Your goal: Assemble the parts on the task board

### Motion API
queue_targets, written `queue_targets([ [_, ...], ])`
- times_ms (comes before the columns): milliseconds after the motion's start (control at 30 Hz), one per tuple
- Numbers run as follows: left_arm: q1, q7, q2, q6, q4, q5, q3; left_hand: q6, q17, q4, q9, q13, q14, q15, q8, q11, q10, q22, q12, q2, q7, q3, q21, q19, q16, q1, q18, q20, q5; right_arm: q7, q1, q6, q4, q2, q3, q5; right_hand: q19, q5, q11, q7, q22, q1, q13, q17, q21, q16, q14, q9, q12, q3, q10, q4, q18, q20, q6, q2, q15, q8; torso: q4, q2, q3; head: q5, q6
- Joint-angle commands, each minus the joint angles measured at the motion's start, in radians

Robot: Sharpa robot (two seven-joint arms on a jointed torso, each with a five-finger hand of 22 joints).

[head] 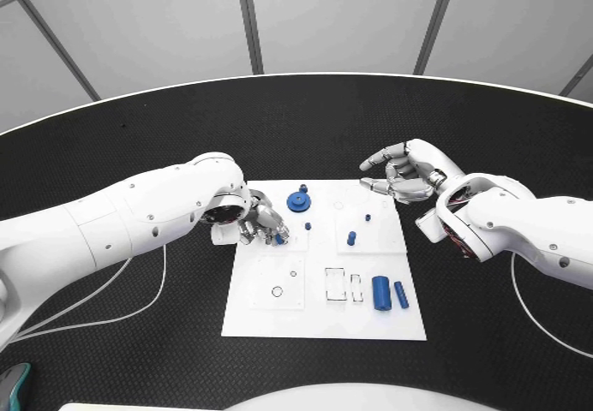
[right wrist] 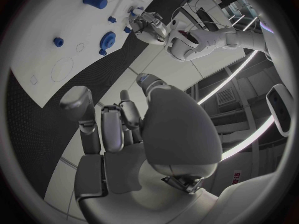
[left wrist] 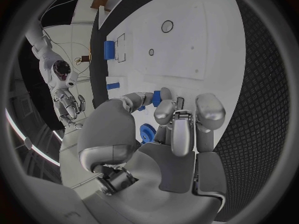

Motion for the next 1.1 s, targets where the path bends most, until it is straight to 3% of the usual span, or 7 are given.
queue_targets([
  [33,0.000,0.001,-0.008,0.008,0.008,0.007,0.000,-0.017,0.203,-0.059,-0.001,-0.002,0.089,0.002,0.002,0.000,-0.007,0.000,-0.005,0.023,-0.007,0.065,-0.006,-0.009,-0.005,0.037,-0.010,0.000,0.002,0.000,0.000,0.001,-0.001,0.001,0.000,0.000,0.005,0.004,-0.001,0.002,-0.001,0.001,-0.001,0.000,-0.002,-0.007,0.039,-0.001,0.002,0.007,0.003,0.000,0.013,0.000,0.004,-0.011,-0.006,0.007,-0.0003,0.000,-0.0009,0.000,0.001],
  [533,0.009,-0.006,-0.031,0.056,0.042,0.015,0.000,-0.018,0.200,-0.068,0.000,-0.010,0.088,0.003,0.003,0.002,-0.010,-0.007,-0.010,0.020,-0.005,0.074,-0.009,-0.012,-0.006,0.043,-0.009,0.001,-0.007,-0.001,0.000,0.004,-0.009,0.005,0.000,0.000,0.005,0.004,-0.001,0.002,-0.001,0.001,-0.001,0.000,-0.002,-0.007,0.039,-0.001,0.002,0.007,0.003,0.000,0.013,0.000,0.004,-0.011,-0.006,0.007,-0.0004,0.000,0.0004,-0.001,0.005],
  [667,0.012,-0.010,-0.019,0.074,0.028,0.015,0.000,-0.028,0.196,-0.053,-0.001,-0.033,0.087,0.009,-0.003,0.009,-0.020,-0.020,-0.025,0.034,0.002,0.050,-0.018,-0.019,-0.007,0.041,-0.007,0.006,-0.048,-0.001,0.000,0.005,-0.009,0.007,0.000,0.000,0.005,0.004,-0.001,0.002,-0.001,0.001,-0.001,0.000,-0.002,-0.007,0.039,-0.001,0.002,0.007,0.003,0.000,0.013,0.000,0.004,-0.011,-0.006,0.007,-0.0001,0.000,0.0010,-0.001,0.005],
  [800,0.013,-0.013,-0.003,0.095,0.011,0.014,0.000,-0.036,0.196,-0.048,-0.004,-0.043,0.087,0.013,-0.013,0.013,-0.029,-0.025,-0.029,0.051,0.006,0.032,-0.022,-0.022,-0.007,0.061,-0.006,0.011,-0.135,-0.002,0.000,0.006,-0.010,0.008,0.000,0.000,0.005,0.004,-0.001,0.002,-0.001,0.001,-0.001,0.000,-0.002,-0.007,0.039,-0.001,0.002,0.007,0.003,0.000,0.013,0.000,0.004,-0.011,-0.006,0.007,-0.0001,0.000,0.0010,-0.002,0.006],
  [900,0.013,-0.015,0.005,0.102,0.001,0.013,0.000,-0.045,0.198,-0.043,-0.009,-0.056,0.088,0.016,-0.024,0.016,-0.040,-0.028,-0.036,0.062,0.010,0.046,-0.025,-0.024,-0.007,0.076,-0.005,0.014,-0.264,-0.002,0.000,0.007,-0.011,0.009,0.000,0.000,0.005,0.004,-0.001,0.002,-0.001,0.001,-0.001,0.000,-0.002,-0.007,0.039,-0.001,0.002,0.007,0.003,0.000,0.013,0.000,0.004,-0.011,-0.006,0.007,-0.0003,-0.001,0.0014,-0.002,0.007],
  [1000,0.014,-0.016,0.013,0.102,-0.009,0.013,0.000,-0.048,0.199,-0.035,-0.011,-0.065,0.088,0.020,-0.030,0.020,-0.047,-0.032,-0.040,0.063,0.013,0.059,-0.028,-0.026,-0.006,0.080,-0.004,0.016,-0.318,-0.003,0.000,0.007,-0.011,0.009,0.000,0.000,0.005,0.004,-0.001,0.002,-0.001,0.001,-0.001,0.000,-0.002,-0.007,0.039,-0.001,0.002,0.007,0.003,0.000,0.013,0.000,0.004,-0.011,-0.006,0.007,-0.0005,0.000,0.0015,-0.003,0.008],
  [1100,0.014,-0.017,0.018,0.100,-0.016,0.011,0.000,-0.056,0.200,-0.032,-0.013,-0.071,0.088,0.022,-0.038,0.023,-0.054,-0.035,-0.040,0.066,0.015,0.086,-0.030,-0.028,-0.006,0.094,-0.004,0.018,-0.452,-0.003,0.000,0.007,-0.011,0.009,0.000,0.000,0.005,0.004,-0.001,0.002,-0.001,0.001,-0.001,0.000,-0.002,-0.007,0.039,-0.001,0.002,0.007,0.003,0.000,0.013,0.000,0.004,-0.011,-0.006,0.007,-0.0005,0.000,0.0012,-0.003,0.008],
])
